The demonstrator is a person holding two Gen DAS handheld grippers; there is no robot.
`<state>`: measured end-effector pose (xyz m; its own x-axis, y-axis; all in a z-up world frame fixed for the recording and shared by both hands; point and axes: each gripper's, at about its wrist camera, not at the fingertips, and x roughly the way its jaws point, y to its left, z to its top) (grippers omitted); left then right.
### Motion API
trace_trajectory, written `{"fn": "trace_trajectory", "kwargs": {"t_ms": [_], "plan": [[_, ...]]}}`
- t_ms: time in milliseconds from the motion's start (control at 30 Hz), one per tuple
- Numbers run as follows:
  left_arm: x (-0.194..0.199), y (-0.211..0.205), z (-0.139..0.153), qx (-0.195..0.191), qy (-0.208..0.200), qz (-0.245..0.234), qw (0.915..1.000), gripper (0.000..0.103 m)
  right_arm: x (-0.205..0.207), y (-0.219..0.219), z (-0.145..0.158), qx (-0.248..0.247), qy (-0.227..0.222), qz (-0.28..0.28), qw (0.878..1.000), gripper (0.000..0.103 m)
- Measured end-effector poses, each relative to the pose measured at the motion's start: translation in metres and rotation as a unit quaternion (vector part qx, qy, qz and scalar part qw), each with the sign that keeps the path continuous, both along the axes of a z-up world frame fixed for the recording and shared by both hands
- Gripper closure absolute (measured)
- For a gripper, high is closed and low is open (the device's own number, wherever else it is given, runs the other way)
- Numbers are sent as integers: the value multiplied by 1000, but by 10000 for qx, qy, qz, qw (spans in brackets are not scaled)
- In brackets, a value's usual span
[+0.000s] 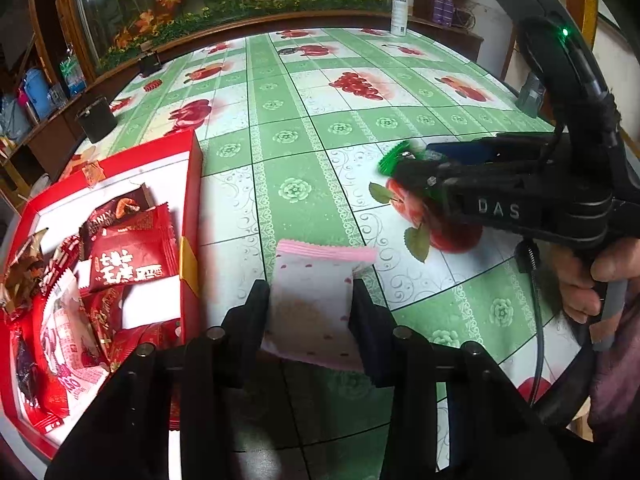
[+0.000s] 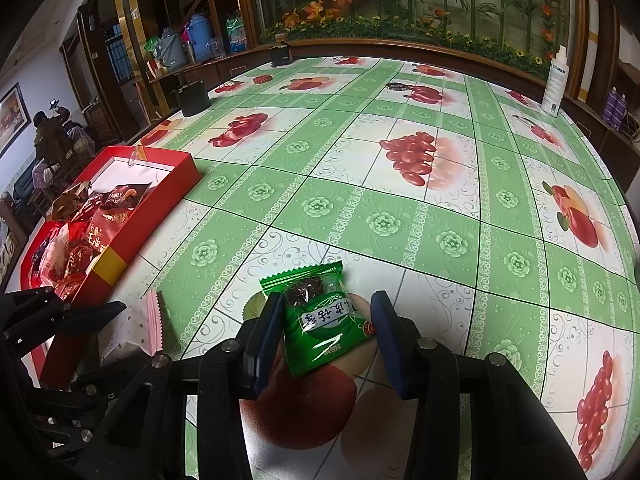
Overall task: Organize snacks
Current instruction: 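Grasp a green packet with the right tool while the left tool grasps a white pink-edged packet, then carry both packets over the white tray and open both tools to drop them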
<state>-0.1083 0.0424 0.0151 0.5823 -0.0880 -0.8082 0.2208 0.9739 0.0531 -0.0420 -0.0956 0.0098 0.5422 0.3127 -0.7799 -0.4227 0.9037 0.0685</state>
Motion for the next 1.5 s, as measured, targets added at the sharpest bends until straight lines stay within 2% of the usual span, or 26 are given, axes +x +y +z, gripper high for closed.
{"fn": "trace_trajectory", "kwargs": {"t_ms": [433, 667, 900, 1200, 1500], "plan": [[-4, -2, 10, 121, -218, 11, 9997, 65, 0, -1, 2, 63, -36, -33, 10000, 70], [-11, 2, 23, -11, -371, 2, 9993, 65, -7, -5, 12, 437, -168, -55, 9989, 70], [-24, 12, 42, -15, -701, 73, 9975, 65, -20, 0, 26, 805, -351, -18, 9961, 70], [-37, 43, 60, -21, -1083, 393, 9933, 65, -38, 38, 42, 800, -543, 307, 9948, 70], [-47, 83, 64, -84, -1243, 817, 9888, 65, -61, 87, 54, 832, -678, 745, 9914, 70]]}}
